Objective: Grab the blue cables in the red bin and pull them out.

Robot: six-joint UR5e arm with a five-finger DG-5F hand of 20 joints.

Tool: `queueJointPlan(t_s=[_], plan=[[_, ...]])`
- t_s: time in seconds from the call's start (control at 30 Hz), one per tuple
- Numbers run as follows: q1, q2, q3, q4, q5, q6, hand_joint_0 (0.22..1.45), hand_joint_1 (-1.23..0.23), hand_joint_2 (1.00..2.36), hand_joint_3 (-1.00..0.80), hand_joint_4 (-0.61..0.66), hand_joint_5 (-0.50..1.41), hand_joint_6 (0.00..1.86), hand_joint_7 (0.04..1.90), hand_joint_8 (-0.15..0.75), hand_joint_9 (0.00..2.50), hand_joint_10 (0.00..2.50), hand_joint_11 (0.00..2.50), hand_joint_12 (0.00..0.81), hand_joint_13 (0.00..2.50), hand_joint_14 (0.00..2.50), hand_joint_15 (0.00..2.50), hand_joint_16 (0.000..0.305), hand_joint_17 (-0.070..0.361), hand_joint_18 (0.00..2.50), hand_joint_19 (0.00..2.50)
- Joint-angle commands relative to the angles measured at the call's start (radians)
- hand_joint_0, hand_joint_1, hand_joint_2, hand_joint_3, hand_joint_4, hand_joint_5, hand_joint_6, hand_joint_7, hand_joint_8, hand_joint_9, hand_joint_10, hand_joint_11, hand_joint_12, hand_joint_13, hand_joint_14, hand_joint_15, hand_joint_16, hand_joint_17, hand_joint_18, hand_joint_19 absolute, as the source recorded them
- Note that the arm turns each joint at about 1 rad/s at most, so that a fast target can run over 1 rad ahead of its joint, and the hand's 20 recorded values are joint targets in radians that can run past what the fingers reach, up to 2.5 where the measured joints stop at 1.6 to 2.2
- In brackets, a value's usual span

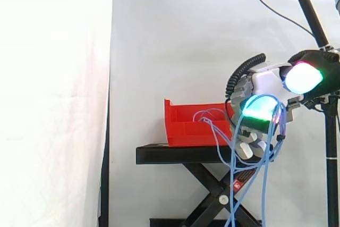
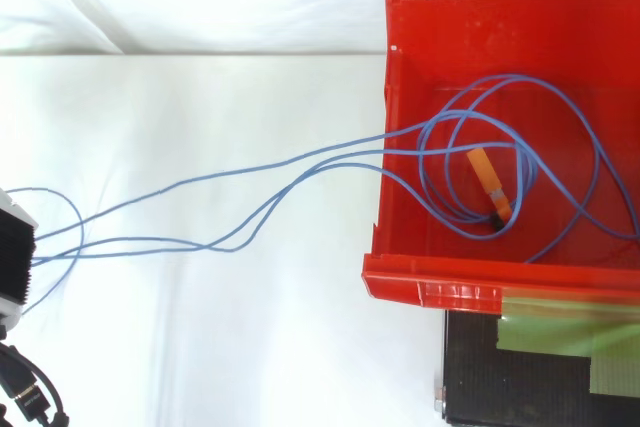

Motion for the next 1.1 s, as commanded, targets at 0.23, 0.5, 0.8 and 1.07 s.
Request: queueJointPlan(t_s=[0.23,0.5,0.8,1.07], plan=[[0.000,-0.001,0.000,0.000,0.000,0.001,0.51,-1.10,1.00,-1.00,0.31,0.84,0.14,0.73,0.283,0.78,0.03,0.88,0.401,0.71,0.02,0.67,0.067,0.151,0.73,0.92],[0.000,0.001,0.000,0.000,0.000,0.003,0.64,-1.03,1.00,-1.00,0.26,0.86,0.13,0.78,0.251,0.79,0.03,0.89,0.364,0.69,0.03,0.68,0.058,0.131,0.68,0.94],[0.000,-0.001,-0.001,0.003,0.000,0.003,0.75,-0.98,1.00,-1.00,0.22,0.91,0.08,0.82,0.224,0.82,0.03,0.87,0.336,0.68,0.03,0.69,0.051,0.115,0.64,0.98],[0.000,0.001,0.000,0.003,0.000,0.004,0.78,-0.98,1.00,-1.00,0.21,0.91,0.06,0.84,0.217,0.82,0.03,0.86,0.330,0.68,0.03,0.70,0.049,0.111,0.63,0.98]])
